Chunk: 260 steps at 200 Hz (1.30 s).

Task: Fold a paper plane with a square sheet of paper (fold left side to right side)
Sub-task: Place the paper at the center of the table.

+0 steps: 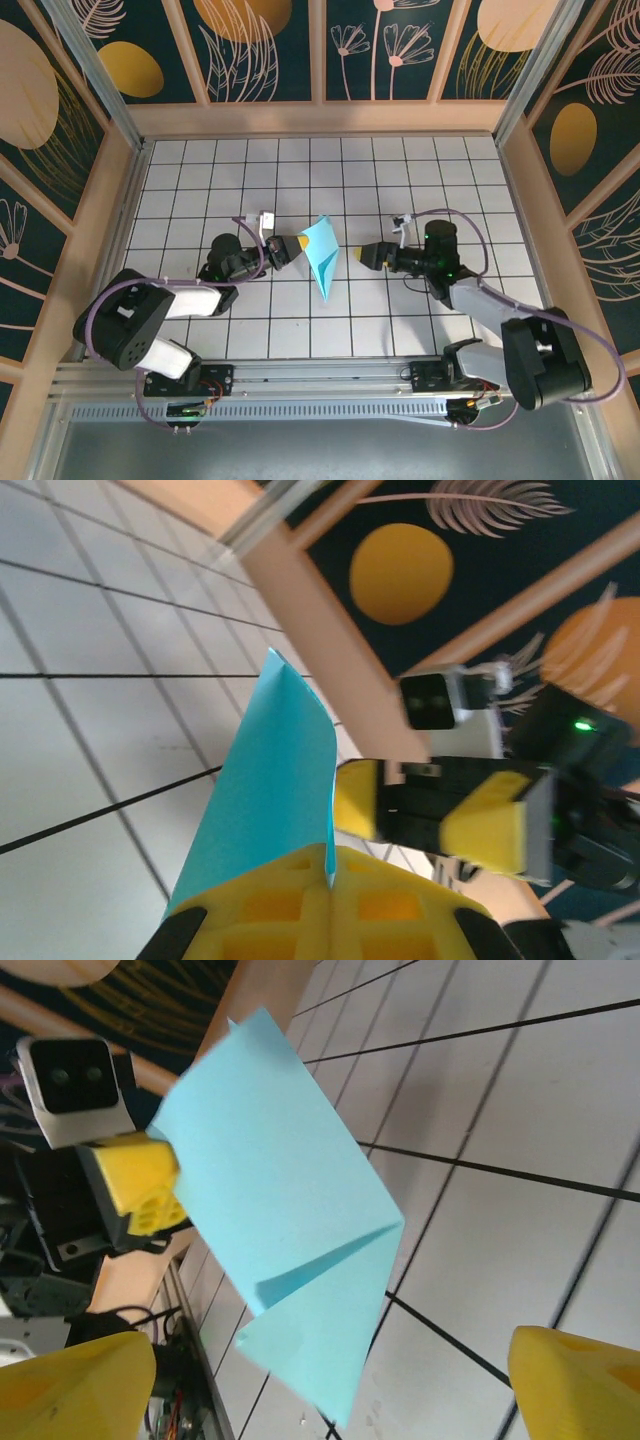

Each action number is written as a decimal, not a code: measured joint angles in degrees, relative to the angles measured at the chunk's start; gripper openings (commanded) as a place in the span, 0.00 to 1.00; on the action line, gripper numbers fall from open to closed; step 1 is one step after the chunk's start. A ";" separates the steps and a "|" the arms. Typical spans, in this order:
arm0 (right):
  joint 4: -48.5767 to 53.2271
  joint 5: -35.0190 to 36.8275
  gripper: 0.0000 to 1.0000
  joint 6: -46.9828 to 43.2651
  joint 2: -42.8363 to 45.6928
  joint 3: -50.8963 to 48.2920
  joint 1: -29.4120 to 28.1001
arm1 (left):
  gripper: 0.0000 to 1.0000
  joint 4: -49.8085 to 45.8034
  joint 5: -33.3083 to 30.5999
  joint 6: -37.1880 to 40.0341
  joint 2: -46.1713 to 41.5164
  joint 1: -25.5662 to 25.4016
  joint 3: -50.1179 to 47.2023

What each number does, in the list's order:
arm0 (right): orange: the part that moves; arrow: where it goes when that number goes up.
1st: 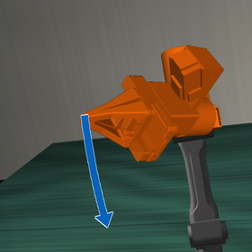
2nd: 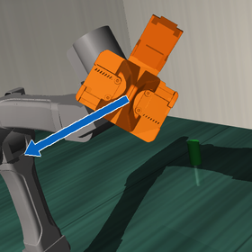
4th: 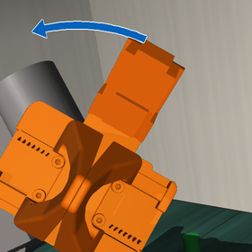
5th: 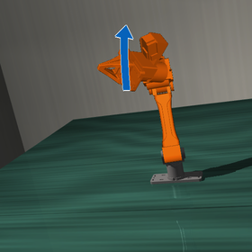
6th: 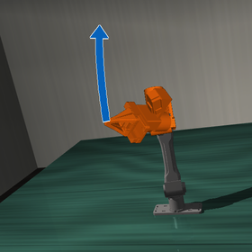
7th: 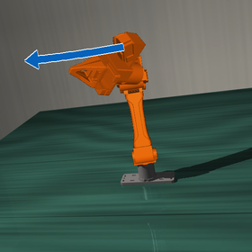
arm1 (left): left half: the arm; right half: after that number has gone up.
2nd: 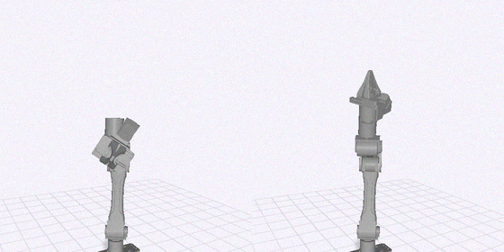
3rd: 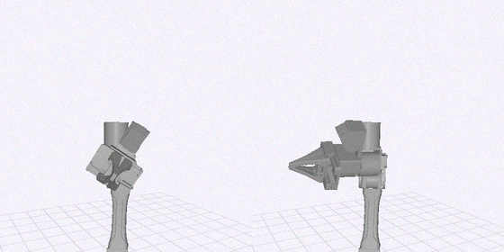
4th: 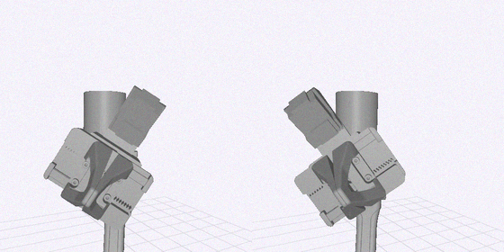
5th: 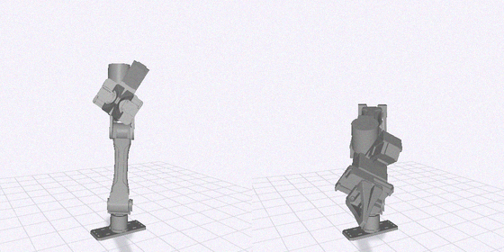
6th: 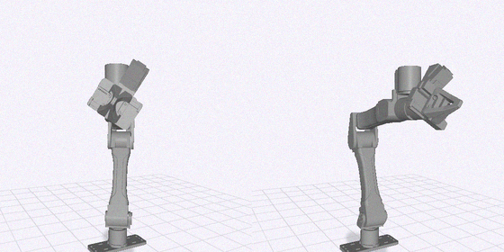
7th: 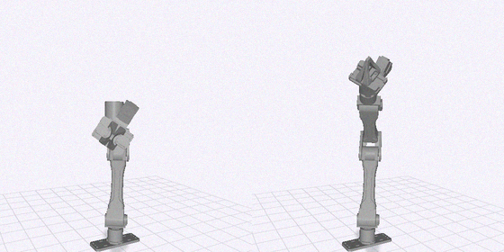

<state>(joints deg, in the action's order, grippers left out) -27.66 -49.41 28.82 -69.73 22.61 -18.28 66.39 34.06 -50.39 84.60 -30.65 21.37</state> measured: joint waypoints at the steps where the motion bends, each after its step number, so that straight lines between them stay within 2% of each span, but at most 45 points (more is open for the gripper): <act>1: -0.35 -0.13 0.87 0.02 -0.31 0.00 -0.15 | 0.00 0.04 0.11 0.00 -0.07 0.00 0.00; 60: -14.80 -5.68 0.78 1.53 -13.70 1.01 -5.40 | 0.00 0.46 6.67 0.90 -2.10 0.02 0.00; 106: -17.33 -7.67 0.67 1.73 -15.47 3.72 -9.46 | 0.00 -1.31 7.43 1.79 -2.43 0.02 0.02; 118: -15.87 -7.61 0.60 0.98 -15.04 4.31 -9.46 | 0.00 -2.32 7.26 2.29 -2.71 0.02 0.04; 193: -0.61 -5.73 0.43 -6.43 -9.60 10.38 -8.37 | 0.00 -6.34 5.73 3.91 -2.93 0.02 0.07; 228: 4.31 -4.46 0.23 -8.33 -8.79 11.87 -6.99 | 0.00 -6.84 5.75 4.15 -2.91 0.02 0.07; 244: 5.46 -3.91 0.10 -8.68 -8.81 12.20 -6.75 | 0.00 -7.17 5.75 4.33 -2.80 0.02 0.07; 253: 5.77 -3.63 0.00 -9.20 -8.85 12.35 -6.78 | 0.16 -7.63 5.73 4.61 -2.67 0.02 0.07; 260: 6.10 -3.39 0.00 -9.01 -8.98 12.50 -6.78 | 0.25 -8.20 5.46 5.16 -2.60 0.02 0.07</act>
<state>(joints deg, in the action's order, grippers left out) -21.56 -52.80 19.81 -78.72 35.11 -25.06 58.19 39.53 -45.23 82.00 -30.63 21.43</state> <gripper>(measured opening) 0.049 0.106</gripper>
